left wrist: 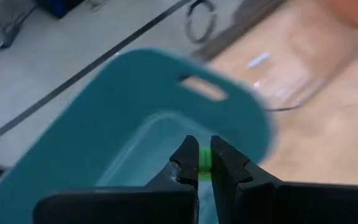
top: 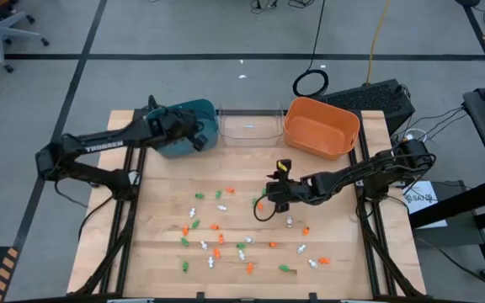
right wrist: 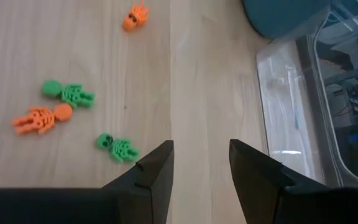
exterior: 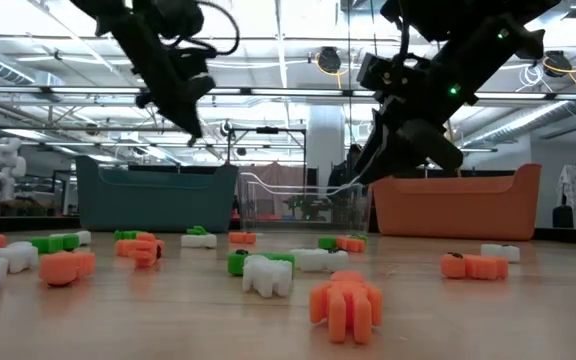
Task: Sort Halloween decoration
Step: Put the green skeleton toy into the blue bin
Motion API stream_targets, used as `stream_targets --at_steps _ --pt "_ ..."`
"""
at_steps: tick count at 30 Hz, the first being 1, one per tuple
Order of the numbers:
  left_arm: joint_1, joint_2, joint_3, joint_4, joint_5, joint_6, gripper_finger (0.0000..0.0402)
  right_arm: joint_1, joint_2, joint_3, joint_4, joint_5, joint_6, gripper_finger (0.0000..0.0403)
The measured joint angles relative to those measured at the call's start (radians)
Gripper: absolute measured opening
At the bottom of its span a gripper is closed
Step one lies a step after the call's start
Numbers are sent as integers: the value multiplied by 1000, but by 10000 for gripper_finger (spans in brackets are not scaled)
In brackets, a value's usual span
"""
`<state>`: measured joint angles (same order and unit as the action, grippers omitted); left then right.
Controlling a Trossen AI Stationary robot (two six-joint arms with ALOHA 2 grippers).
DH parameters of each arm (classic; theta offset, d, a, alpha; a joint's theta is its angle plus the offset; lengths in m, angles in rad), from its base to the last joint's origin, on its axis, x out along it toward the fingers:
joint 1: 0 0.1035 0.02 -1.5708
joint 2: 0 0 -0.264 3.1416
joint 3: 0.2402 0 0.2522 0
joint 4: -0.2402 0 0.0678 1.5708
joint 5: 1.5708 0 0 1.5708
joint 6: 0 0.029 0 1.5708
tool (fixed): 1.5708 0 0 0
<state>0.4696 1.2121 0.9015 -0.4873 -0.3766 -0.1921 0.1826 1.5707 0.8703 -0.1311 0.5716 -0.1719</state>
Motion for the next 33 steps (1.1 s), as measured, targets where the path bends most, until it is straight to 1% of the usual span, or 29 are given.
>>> stream_targets --at_steps 2,5,8,12,18,21,26,29,33 --pt "70 -5 -11 6 42 13 13 0 0 0 15 0 -3 139" --pt "167 11 -45 9 144 -4 13 0 0 0 18 0 -5 139" --pt "208 36 -72 8 191 -38 13 0 0 0 14 0 -5 139" --pt "222 77 -104 59 189 -35 13 0 0 0 15 0 -5 139" --pt "225 157 -121 57 140 -39 13 0 0 0 15 0 -5 139" --pt "225 197 -122 61 131 -39 13 0 0 0 15 0 -5 139" --pt "224 232 -122 63 89 -55 15 0 0 0 15 0 -1 139" --pt "225 233 -122 61 82 -65 33 0 0 0 15 0 2 139" --pt "224 233 -122 60 80 -64 78 0 0 0 15 0 2 139"
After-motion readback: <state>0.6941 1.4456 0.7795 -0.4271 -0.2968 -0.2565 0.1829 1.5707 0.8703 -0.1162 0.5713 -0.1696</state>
